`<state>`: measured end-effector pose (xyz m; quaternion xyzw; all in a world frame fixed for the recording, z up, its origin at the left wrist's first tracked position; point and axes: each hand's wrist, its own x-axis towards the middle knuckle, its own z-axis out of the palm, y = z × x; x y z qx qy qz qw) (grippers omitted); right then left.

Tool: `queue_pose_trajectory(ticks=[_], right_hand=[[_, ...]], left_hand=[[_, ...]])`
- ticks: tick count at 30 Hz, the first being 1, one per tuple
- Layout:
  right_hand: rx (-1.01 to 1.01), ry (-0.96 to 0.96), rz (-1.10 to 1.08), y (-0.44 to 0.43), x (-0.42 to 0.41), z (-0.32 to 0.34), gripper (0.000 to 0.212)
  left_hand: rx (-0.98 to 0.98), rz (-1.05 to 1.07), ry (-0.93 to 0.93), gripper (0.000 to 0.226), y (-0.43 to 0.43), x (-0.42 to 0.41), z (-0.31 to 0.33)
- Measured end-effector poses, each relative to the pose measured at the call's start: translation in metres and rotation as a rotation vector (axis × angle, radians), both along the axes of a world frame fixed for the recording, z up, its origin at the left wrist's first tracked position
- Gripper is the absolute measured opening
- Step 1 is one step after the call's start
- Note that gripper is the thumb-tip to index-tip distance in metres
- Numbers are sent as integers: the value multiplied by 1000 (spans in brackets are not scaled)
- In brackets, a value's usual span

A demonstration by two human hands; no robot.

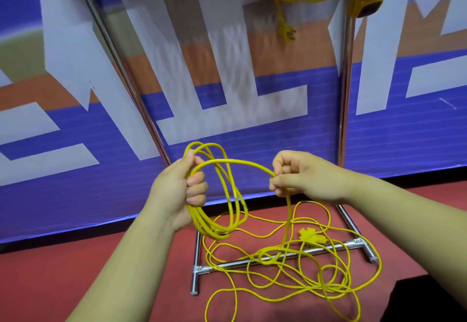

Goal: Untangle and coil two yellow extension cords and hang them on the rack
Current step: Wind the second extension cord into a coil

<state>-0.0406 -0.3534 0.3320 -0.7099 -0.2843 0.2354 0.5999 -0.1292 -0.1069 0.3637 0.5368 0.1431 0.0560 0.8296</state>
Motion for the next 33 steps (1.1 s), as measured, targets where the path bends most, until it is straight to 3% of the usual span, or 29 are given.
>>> queue_pose_trajectory(ticks=[5, 11, 16, 29, 33], right_hand=[[43, -71, -233, 7, 0, -1, 8], [-8, -151, -305, 12, -1, 7, 10], [78, -92, -317, 17, -5, 9, 11], [301, 109, -443, 33, -13, 11, 14], [328, 69, -446, 34, -13, 12, 11]], left_hand=[[139, -101, 48, 33, -5, -1, -13], [315, -151, 57, 29, -12, -3, -25], [466, -127, 64, 22, -23, 0, -39], [522, -259, 103, 8, -63, 8, -57], [596, -225, 107, 34, -62, 11, -56]])
